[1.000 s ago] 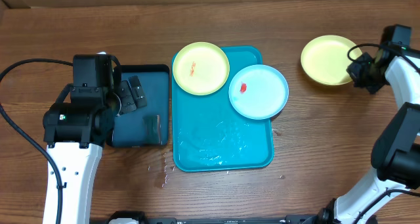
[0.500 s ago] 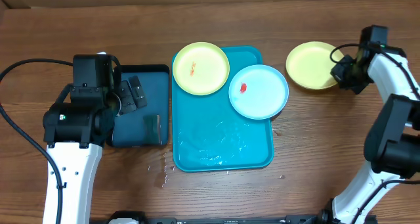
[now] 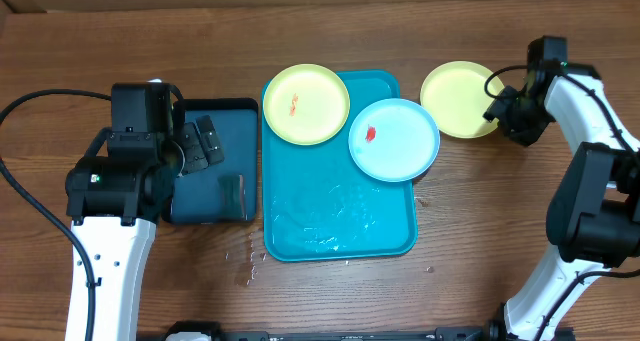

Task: Clean dirty plates on tray and stack at the side
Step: 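Open the right gripper and move it to the white plate's rim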

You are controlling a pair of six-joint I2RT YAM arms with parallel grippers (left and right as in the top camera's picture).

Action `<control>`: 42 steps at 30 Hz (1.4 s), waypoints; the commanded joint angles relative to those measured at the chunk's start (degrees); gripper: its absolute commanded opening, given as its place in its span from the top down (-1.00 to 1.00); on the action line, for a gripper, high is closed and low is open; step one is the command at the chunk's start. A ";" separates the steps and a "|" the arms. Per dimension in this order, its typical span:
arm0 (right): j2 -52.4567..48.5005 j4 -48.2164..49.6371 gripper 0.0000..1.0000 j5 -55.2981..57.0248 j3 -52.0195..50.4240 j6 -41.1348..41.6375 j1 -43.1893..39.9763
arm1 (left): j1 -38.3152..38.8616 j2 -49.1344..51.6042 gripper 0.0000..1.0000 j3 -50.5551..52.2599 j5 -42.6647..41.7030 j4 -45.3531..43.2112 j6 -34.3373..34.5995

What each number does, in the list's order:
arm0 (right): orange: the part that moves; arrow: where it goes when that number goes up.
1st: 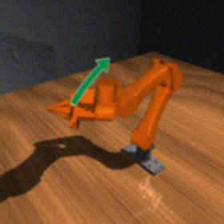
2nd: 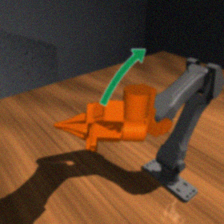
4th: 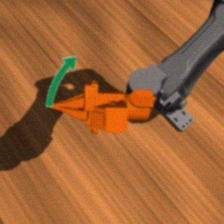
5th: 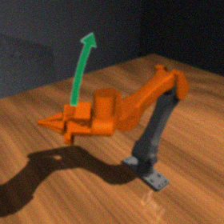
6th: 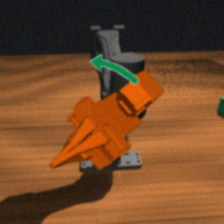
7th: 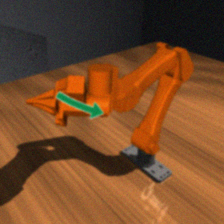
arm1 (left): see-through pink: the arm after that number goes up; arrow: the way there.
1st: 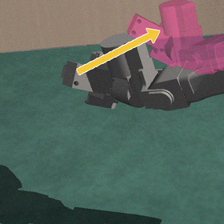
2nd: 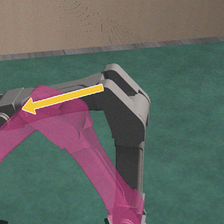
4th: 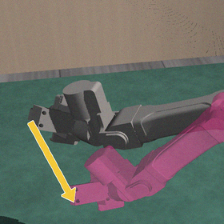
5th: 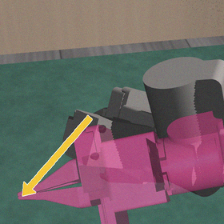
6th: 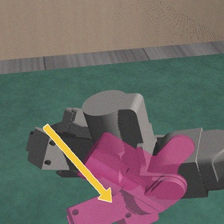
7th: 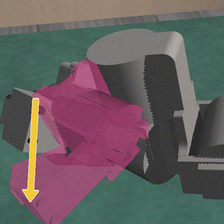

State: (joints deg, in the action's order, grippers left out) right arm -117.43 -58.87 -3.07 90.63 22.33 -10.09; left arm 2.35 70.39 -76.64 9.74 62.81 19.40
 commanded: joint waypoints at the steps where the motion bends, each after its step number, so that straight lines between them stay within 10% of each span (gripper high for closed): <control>1: 0.52 -5.53 -0.18 -4.68 8.70 -8.33 -0.24 | -0.24 -0.66 -1.00 -0.76 1.16 0.00 0.11; 7: 0.50 -18.47 -0.22 -9.03 12.79 -14.32 1.33 | -0.24 -0.66 -1.00 -0.76 1.16 0.00 0.11; 21: 0.50 -7.98 -0.17 -8.61 -2.27 -20.52 7.21 | -0.24 -0.66 -1.00 -0.76 1.16 0.00 0.11; 42: 0.50 -12.37 -0.16 -11.15 4.46 -25.64 8.79 | -0.24 -0.66 -1.00 -0.76 1.16 0.00 0.13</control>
State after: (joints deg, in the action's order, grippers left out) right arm -117.27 -71.42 -12.80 94.72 -1.72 -1.74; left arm 2.35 70.39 -76.64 9.74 62.83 19.40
